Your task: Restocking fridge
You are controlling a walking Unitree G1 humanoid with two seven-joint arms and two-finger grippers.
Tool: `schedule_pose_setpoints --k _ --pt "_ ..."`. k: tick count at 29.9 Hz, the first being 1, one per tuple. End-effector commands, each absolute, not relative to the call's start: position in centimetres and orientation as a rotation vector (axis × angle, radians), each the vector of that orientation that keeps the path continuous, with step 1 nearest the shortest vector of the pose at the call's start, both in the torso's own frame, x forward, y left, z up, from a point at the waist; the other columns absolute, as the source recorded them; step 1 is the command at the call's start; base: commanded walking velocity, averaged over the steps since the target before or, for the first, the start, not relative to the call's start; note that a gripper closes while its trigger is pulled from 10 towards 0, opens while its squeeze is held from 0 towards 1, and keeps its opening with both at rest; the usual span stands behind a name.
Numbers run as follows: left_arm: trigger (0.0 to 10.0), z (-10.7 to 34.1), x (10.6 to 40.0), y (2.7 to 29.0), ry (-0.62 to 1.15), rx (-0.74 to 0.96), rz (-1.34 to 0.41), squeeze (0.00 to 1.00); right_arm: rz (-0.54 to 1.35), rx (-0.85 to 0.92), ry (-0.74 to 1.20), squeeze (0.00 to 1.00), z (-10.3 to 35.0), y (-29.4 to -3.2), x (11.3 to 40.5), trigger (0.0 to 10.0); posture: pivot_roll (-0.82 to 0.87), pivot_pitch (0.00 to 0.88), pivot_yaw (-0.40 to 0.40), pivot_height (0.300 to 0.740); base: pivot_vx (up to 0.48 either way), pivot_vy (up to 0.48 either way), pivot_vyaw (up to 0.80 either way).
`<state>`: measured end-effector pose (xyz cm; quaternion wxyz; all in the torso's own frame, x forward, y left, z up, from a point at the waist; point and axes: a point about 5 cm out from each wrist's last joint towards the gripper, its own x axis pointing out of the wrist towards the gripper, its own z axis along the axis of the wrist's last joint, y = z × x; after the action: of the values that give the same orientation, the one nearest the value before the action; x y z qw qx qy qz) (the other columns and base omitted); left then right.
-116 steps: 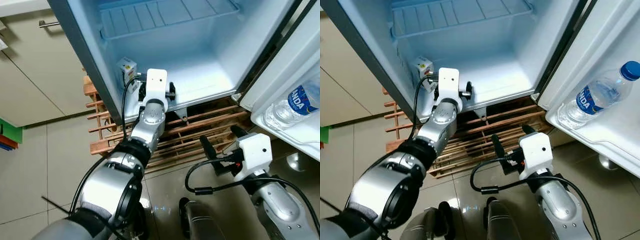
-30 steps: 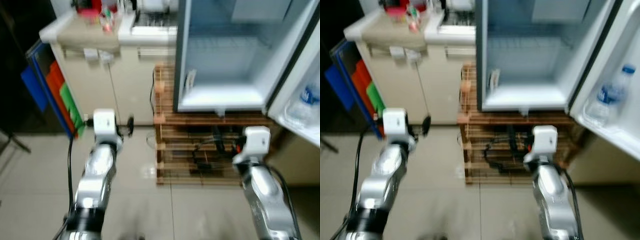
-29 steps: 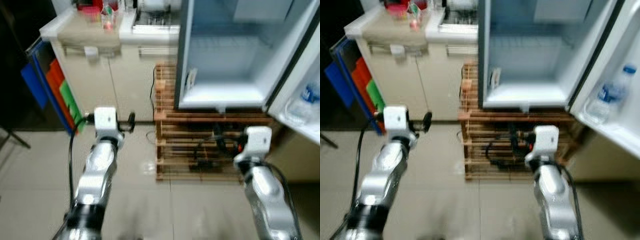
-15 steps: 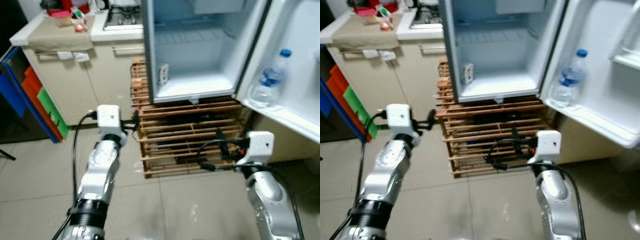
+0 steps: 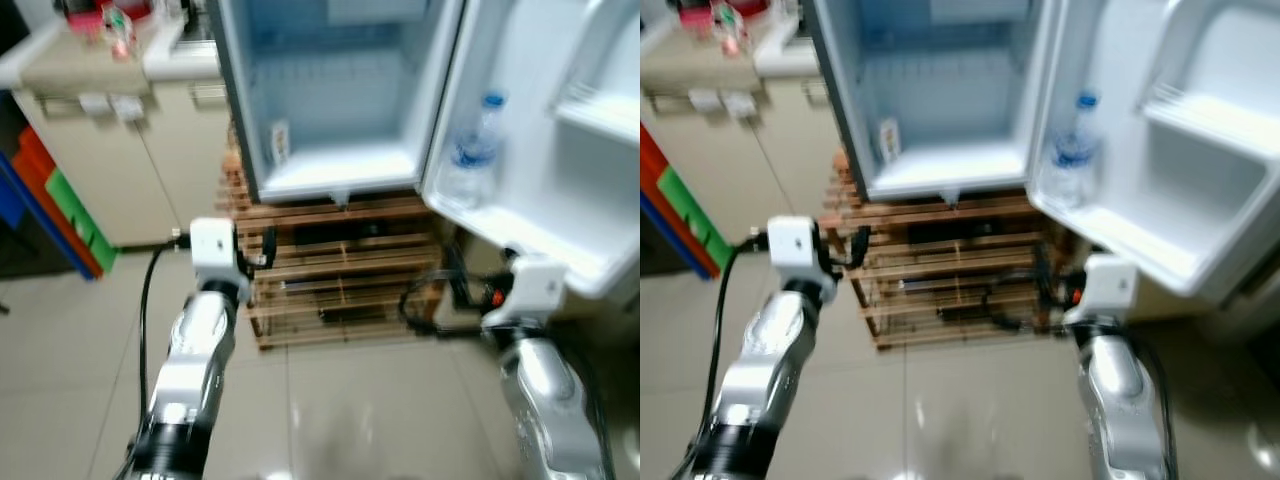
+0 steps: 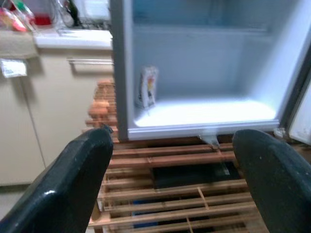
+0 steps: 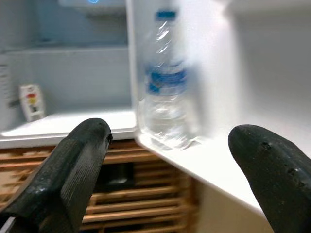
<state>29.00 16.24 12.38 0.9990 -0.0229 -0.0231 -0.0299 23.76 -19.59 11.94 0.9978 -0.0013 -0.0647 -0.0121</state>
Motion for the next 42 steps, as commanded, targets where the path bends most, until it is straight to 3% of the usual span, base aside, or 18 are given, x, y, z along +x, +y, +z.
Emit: schedule_pose_setpoints --k 1,8,10,12,17,25,27,28,29,31,38,42 --pt "10.0 12.1 28.5 17.1 -0.027 -0.047 -0.035 0.00 -0.013 0.016 -0.130 0.15 11.8 -19.0 23.4 10.0 -0.17 0.000 0.044 0.740 0.000 -0.424 0.00" --pt "10.0 11.5 28.8 16.3 -0.007 -0.049 -0.054 0.00 0.047 -0.045 0.044 0.14 8.0 -19.3 22.6 10.0 -0.17 0.000 0.042 0.740 0.077 -0.294 0.00" --pt "10.0 10.9 29.3 16.2 0.030 -0.038 -0.048 0.00 0.012 -0.095 0.122 0.14 6.5 -20.5 22.4 10.0 -0.17 0.000 0.041 0.740 0.000 0.000 0.00" --pt "10.0 10.3 29.8 16.3 0.064 -0.019 -0.040 0.00 -0.055 -0.143 0.188 0.14 5.5 -21.8 22.4 10.0 -0.18 0.000 0.041 0.740 0.000 0.000 0.00" --pt "10.0 9.4 31.5 16.9 0.123 -0.026 0.014 0.00 -0.501 -0.356 0.420 0.15 3.9 -28.3 22.1 10.0 -0.20 0.000 0.055 0.740 0.000 0.000 0.00" --pt "10.0 8.5 31.8 16.2 0.168 0.027 -0.008 0.00 -0.760 -0.470 0.352 0.13 6.4 -31.7 23.7 10.0 -0.19 0.000 0.062 0.740 0.000 0.000 0.00" --pt "10.0 7.3 31.6 16.2 0.245 0.106 -0.016 0.00 -0.805 -0.489 0.325 0.13 7.1 -32.2 24.2 10.0 -0.19 0.000 0.060 0.740 0.000 0.000 0.00" --pt "10.0 4.3 30.8 16.5 0.441 0.271 -0.060 0.00 -0.848 -0.497 0.291 0.14 8.1 -32.7 24.7 10.0 -0.18 0.000 0.060 0.740 0.000 0.000 0.00" --pt "10.0 4.3 30.8 16.5 0.441 0.271 -0.060 0.00 -0.848 -0.497 0.291 0.14 8.1 -32.7 24.7 10.0 -0.18 0.000 0.060 0.740 0.000 0.000 0.00" --pt "10.0 1.3 29.3 17.4 0.616 0.284 -0.065 0.00 -0.880 -0.523 0.184 0.14 10.6 -33.2 26.2 10.0 -0.19 0.000 0.064 0.740 0.000 0.000 0.00" --pt "10.0 -1.3 27.5 18.7 0.770 0.370 -0.087 0.00 -0.839 -0.554 -0.095 0.13 16.4 -31.8 28.7 10.0 -0.19 0.000 0.065 0.740 0.000 0.000 0.00" --pt "10.0 -1.7 27.4 19.0 0.797 0.379 -0.087 0.00 -0.759 -0.487 -0.174 0.12 18.0 -30.5 29.7 10.0 -0.19 0.000 0.069 0.740 0.000 0.000 0.00"
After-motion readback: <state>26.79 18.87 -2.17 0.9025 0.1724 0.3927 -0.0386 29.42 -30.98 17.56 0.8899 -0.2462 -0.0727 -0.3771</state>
